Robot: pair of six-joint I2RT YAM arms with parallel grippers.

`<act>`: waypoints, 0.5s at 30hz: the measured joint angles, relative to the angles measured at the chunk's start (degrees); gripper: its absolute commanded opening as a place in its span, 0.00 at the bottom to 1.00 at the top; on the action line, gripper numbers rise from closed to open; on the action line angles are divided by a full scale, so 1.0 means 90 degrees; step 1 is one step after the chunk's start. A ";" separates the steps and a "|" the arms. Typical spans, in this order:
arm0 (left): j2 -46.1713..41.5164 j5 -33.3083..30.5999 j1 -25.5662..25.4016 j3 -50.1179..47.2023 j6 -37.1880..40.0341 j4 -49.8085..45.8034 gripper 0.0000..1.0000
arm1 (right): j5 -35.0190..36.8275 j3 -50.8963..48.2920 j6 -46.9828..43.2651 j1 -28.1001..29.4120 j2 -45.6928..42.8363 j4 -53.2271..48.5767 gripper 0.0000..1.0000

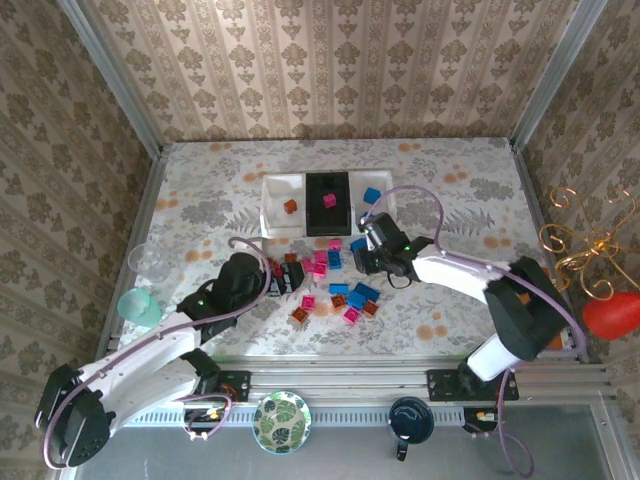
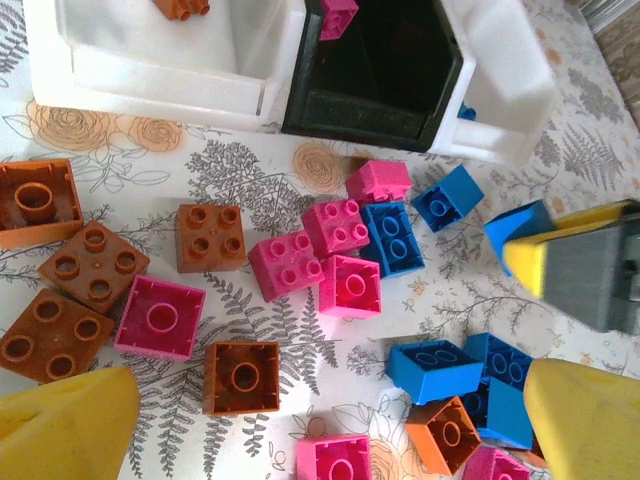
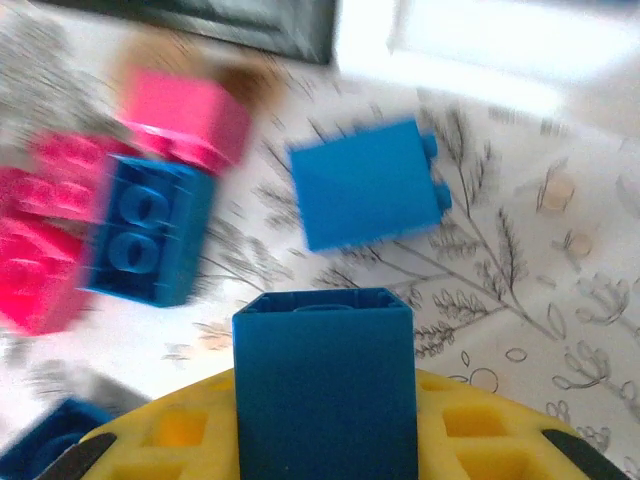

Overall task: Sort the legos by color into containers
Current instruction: Pick up the lego from the center of the table, then place the lego in the container.

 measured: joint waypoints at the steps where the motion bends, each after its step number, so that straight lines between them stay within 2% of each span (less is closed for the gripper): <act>1: -0.0061 -0.0002 0.0007 0.0000 0.0000 -0.0002 1.00 | -0.0051 0.0012 -0.0024 -0.0036 -0.0257 0.0015 0.26; 3: -0.0143 -0.0002 0.0024 0.0000 0.0000 -0.0002 1.00 | -0.0172 0.0143 -0.0044 -0.0197 -0.0580 0.0022 0.25; 6: -0.0182 -0.0002 0.0029 0.0000 0.0000 -0.0007 1.00 | -0.0233 0.0656 -0.0007 -0.0617 -0.0512 0.0032 0.23; 10: -0.0199 -0.0005 0.0029 0.0000 -0.0002 -0.0080 1.00 | -0.0109 0.1588 0.0160 -0.1032 0.0291 0.0039 0.23; 15: -0.0401 -0.0027 0.0029 0.0000 -0.0044 -0.0410 1.00 | 0.0211 0.2628 0.0347 -0.1202 0.1549 -0.0168 0.24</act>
